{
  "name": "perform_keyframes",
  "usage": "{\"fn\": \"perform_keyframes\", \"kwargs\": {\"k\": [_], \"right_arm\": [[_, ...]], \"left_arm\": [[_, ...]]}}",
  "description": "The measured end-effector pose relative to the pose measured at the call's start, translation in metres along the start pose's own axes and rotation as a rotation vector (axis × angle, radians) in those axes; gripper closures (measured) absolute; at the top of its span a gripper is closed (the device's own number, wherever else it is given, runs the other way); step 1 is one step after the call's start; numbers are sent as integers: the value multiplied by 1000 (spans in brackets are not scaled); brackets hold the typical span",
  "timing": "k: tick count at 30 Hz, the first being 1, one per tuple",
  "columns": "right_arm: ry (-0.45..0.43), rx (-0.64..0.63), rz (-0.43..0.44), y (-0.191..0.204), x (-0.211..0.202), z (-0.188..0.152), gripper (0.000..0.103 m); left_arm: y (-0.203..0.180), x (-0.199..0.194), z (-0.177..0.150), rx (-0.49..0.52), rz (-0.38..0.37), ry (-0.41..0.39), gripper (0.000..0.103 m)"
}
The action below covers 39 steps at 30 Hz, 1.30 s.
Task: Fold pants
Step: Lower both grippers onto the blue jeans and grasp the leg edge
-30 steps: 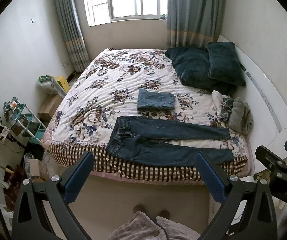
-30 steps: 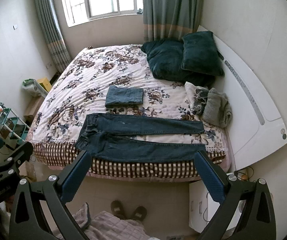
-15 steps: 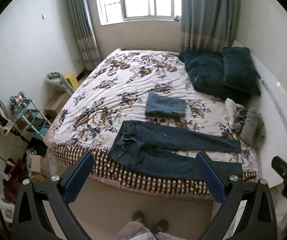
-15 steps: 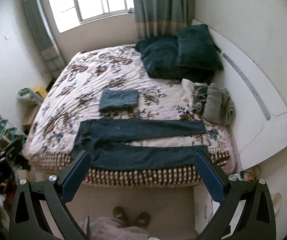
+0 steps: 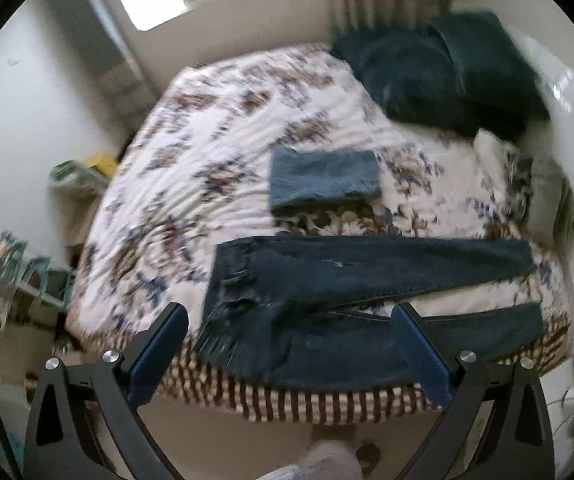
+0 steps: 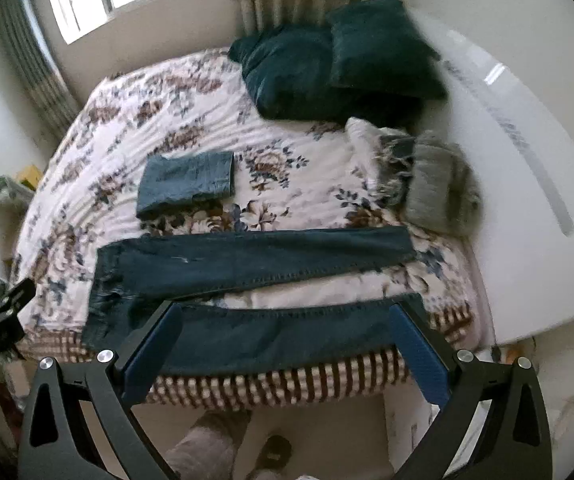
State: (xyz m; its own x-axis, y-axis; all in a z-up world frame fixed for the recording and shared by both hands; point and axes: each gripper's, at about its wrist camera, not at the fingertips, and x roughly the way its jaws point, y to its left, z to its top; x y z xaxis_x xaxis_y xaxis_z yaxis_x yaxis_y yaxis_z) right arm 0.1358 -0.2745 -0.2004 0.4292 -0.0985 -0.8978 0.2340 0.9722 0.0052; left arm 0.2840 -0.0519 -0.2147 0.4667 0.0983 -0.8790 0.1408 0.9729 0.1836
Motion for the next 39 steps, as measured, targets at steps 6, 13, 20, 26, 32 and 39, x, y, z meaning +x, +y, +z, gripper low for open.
{"fn": "perform_keyframes", "kwargs": {"k": [6, 13, 20, 26, 32, 39], "right_arm": [[143, -87, -46, 14, 166, 61, 0], [309, -252, -61, 47, 358, 92, 0], [531, -473, -36, 75, 518, 81, 0], [640, -572, -29, 81, 599, 79, 12], [685, -637, 62, 78, 633, 78, 32], [645, -592, 134, 63, 626, 83, 87]], "left_arm": [[-18, 129, 46, 145, -49, 86, 0], [-57, 290, 62, 404, -70, 199, 19], [-93, 406, 72, 542, -201, 366, 54], [-112, 460, 66, 697, -324, 516, 51], [-114, 478, 62, 760, -438, 587, 36], [-97, 476, 72, 643, -415, 536, 84]]}}
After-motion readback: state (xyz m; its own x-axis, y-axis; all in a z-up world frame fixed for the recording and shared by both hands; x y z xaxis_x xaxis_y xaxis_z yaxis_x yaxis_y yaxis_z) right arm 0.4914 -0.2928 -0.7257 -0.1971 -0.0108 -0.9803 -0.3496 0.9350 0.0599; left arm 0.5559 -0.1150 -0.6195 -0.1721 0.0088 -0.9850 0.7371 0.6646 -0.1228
